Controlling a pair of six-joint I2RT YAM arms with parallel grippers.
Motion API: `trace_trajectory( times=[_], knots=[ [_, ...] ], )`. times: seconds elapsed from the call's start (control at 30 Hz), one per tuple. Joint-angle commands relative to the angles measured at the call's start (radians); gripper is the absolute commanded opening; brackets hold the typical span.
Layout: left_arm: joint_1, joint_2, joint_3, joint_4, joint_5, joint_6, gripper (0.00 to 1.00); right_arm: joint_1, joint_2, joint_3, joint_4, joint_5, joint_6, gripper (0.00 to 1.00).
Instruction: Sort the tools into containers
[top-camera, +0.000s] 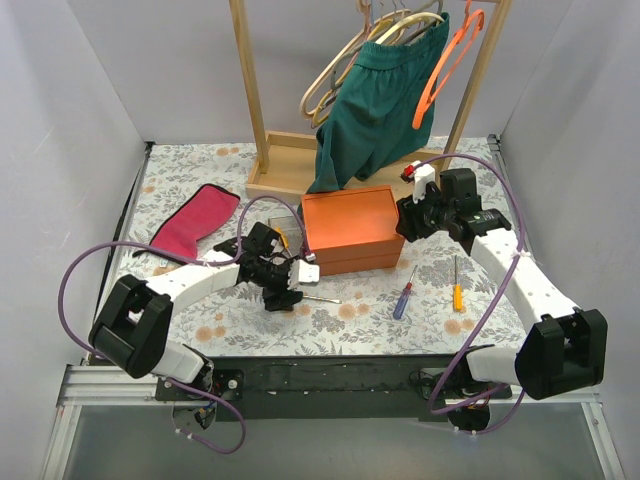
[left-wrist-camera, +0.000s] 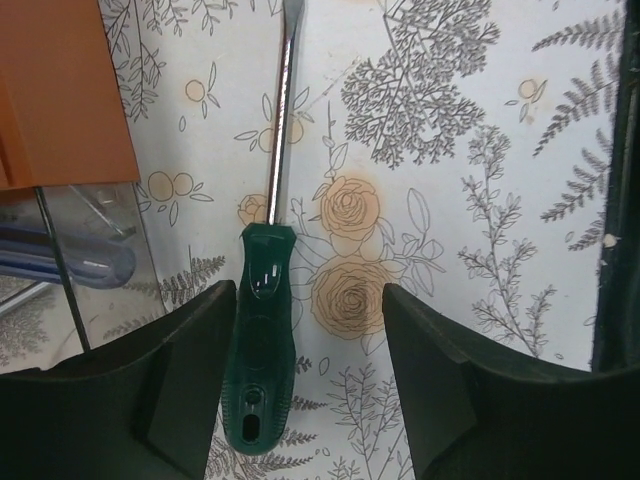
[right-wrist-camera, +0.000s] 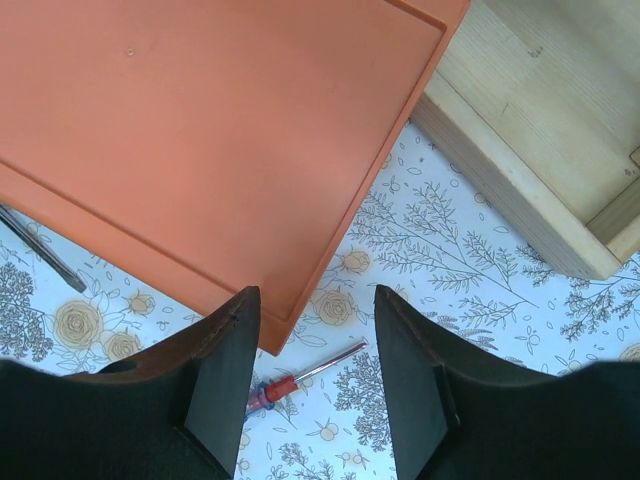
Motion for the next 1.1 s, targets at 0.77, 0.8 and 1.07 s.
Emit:
trace_trajectory(
  times=[0.77,0.8,1.07],
  knots=[
    [-0.003,-0.387,0.058,-0.401,-0.127,0.079,0.00,-0.004,0.007,0.060,-0.020,-0.012,0.006,0.57],
    [0.006,-0.400,0.072,-0.460,-0.153,0.073,0.00,-0.005,0.008,0.061,-0.022,-0.012,0.006,0.57],
    [0.148,-0.552,-0.010,-0.332,-0.328,-0.273,0.00,-0.004,0.004,0.049,-0.005,-0.007,0.030,0.57]
  ],
)
